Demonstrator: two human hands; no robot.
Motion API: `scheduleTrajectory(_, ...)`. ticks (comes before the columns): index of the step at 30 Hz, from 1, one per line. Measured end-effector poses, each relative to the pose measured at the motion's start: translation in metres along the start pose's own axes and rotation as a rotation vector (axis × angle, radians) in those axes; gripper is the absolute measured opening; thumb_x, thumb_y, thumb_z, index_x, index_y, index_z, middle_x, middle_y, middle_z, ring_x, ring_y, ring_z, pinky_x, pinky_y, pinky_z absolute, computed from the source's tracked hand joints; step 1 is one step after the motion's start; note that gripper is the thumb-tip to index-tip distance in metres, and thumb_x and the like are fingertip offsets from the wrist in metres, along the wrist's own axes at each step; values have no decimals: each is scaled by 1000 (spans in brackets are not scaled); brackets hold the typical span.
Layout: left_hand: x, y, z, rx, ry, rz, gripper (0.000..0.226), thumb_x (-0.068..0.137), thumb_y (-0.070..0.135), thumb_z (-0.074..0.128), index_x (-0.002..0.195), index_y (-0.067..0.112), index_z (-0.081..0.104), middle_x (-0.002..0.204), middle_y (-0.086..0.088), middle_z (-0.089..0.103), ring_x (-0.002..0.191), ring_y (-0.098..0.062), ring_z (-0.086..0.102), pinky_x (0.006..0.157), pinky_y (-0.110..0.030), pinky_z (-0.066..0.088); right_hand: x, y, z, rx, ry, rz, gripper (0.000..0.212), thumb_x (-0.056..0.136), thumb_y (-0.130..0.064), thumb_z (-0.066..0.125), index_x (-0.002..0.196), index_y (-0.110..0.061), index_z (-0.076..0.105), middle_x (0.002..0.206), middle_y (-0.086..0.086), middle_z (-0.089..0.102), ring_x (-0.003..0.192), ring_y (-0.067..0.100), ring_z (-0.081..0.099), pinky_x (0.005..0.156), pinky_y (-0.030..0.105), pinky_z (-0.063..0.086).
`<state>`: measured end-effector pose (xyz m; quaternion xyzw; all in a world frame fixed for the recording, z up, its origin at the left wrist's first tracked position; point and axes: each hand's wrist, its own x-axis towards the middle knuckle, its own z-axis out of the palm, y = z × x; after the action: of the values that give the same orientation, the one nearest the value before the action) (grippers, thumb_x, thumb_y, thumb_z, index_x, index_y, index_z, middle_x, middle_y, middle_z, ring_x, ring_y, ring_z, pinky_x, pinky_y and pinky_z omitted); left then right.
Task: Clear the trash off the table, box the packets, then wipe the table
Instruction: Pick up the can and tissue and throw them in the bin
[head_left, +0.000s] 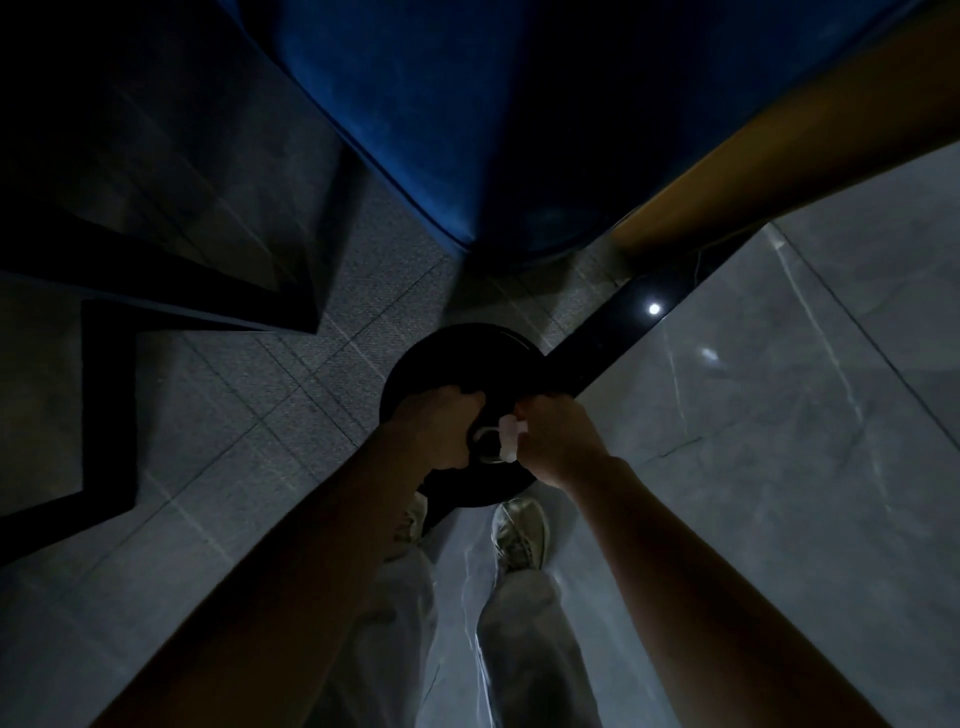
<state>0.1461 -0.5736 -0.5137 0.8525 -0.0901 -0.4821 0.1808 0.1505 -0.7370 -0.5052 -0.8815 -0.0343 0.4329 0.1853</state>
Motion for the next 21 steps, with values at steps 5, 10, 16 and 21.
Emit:
scheduleTrajectory(5,-17,-2,-5,-18,-3,-14,46,79,20,70,121,14,53,119,-12,60,110,-34,60,90,-46,54,4,-20,-1,-50,-21,16,29,90,-22,57,113,-6,65,114,22,67,108,42,65,87,42,53)
scheduleTrajectory(10,-37,-7,-5,-41,19,-32,48,85,20,65,130,16,52,123,-10,61,112,-32,59,89,-40,53,12,-38,3,-86,-95,55,38,91,-22,57,126,-9,60,127,21,63,119,40,60,95,42,50)
scheduleTrajectory(16,-62,-11,-14,-99,45,-98,48,84,26,64,131,22,51,127,-10,60,115,-34,59,93,-43,51,9,-50,9,-179,-178,25,47,88,-22,59,134,-15,53,132,16,60,124,39,57,100,43,50)
scheduleTrajectory(21,-99,-7,-25,-140,38,-153,53,86,29,62,136,21,46,132,-11,58,120,-34,56,97,-47,48,-20,-63,-7,-259,-268,16,48,87,-24,59,134,-16,55,132,15,61,124,39,57,99,43,50)
